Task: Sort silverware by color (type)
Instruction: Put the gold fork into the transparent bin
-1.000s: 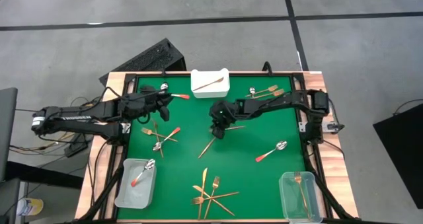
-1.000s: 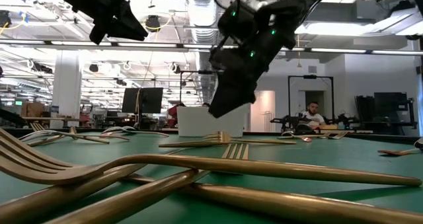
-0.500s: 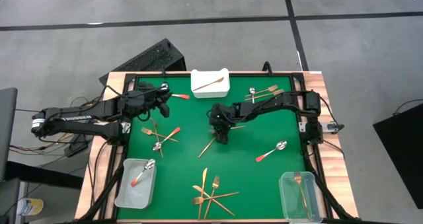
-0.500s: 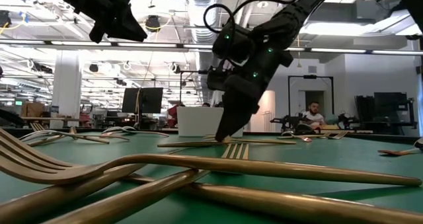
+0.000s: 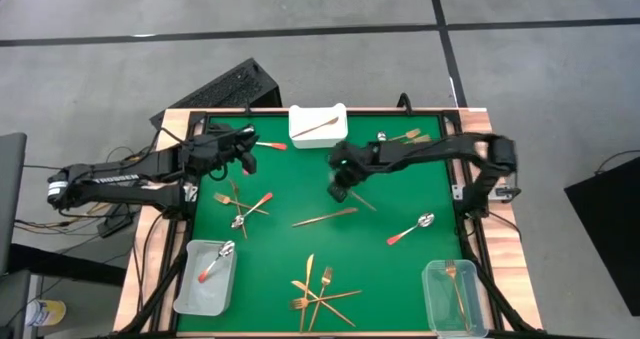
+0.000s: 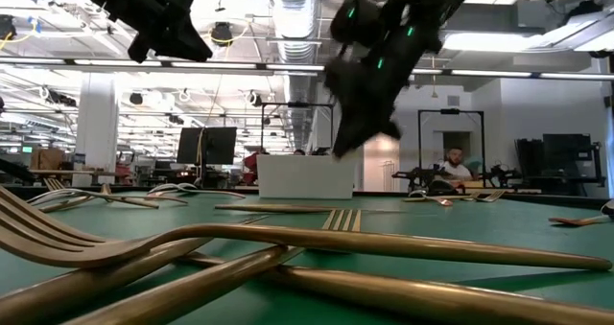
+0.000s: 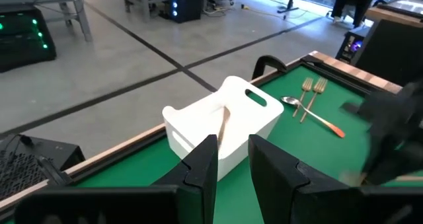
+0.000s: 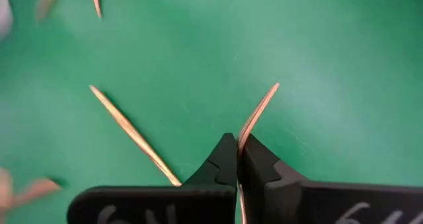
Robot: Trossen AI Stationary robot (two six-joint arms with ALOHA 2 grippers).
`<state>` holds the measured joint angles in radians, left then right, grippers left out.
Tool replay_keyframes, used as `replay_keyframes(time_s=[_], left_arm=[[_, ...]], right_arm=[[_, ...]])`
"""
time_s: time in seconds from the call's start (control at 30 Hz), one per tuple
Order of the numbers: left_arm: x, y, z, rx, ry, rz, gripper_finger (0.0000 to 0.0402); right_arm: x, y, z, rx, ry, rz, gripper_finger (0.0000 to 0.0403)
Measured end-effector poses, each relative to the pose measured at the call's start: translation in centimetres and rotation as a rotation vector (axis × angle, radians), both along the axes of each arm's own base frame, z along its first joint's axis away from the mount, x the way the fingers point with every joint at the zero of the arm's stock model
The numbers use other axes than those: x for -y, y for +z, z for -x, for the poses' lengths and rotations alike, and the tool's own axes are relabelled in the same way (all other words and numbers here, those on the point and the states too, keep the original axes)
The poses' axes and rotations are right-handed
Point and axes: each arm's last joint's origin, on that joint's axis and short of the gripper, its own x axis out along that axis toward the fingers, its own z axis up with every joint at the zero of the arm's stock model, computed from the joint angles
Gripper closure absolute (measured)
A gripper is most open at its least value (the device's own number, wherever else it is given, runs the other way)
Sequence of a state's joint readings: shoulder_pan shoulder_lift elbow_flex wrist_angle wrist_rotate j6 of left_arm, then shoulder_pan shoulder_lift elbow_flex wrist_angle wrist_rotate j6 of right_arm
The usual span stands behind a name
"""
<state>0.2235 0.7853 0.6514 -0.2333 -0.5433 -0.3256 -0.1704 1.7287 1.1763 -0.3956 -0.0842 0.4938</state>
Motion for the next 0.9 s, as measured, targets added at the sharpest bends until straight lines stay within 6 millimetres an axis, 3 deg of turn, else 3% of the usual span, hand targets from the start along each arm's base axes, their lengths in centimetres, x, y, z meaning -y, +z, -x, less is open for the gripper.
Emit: replay_keyframes(time_s=[0.23, 0.4, 0.53, 0.67, 0.9], left_arm=[[-0.4, 0.0, 0.1, 0.0, 0.025, 0.0, 0.0329], [-0.6, 0.0, 0.2, 0.017, 0.047, 0.017, 0.0329], [-0.7, 0.0, 0.2, 0.022, 0.053, 0.023, 0.0329], [-0.7, 0.0, 0.2, 0.025, 0.054, 0.028, 0.0329], [-0.7, 0.0, 0.2, 0.056, 0.066, 0.059, 0.0329]], right_arm=[[-3.5, 8.3, 6.1, 0.076, -0.251, 0.047, 0.0388], [-8.4, 10.8, 11.4, 0.023, -0.301, 0.089, 0.0388], [-12.3, 11.2, 15.4, -0.022, -0.356, 0.062, 0.0388], [-16.2, 10.4, 18.5, -0.108, -0.411, 0.012, 0.0388], [-21.3, 8.0, 21.7, -0.185, -0.527, 0.036, 0.0388]])
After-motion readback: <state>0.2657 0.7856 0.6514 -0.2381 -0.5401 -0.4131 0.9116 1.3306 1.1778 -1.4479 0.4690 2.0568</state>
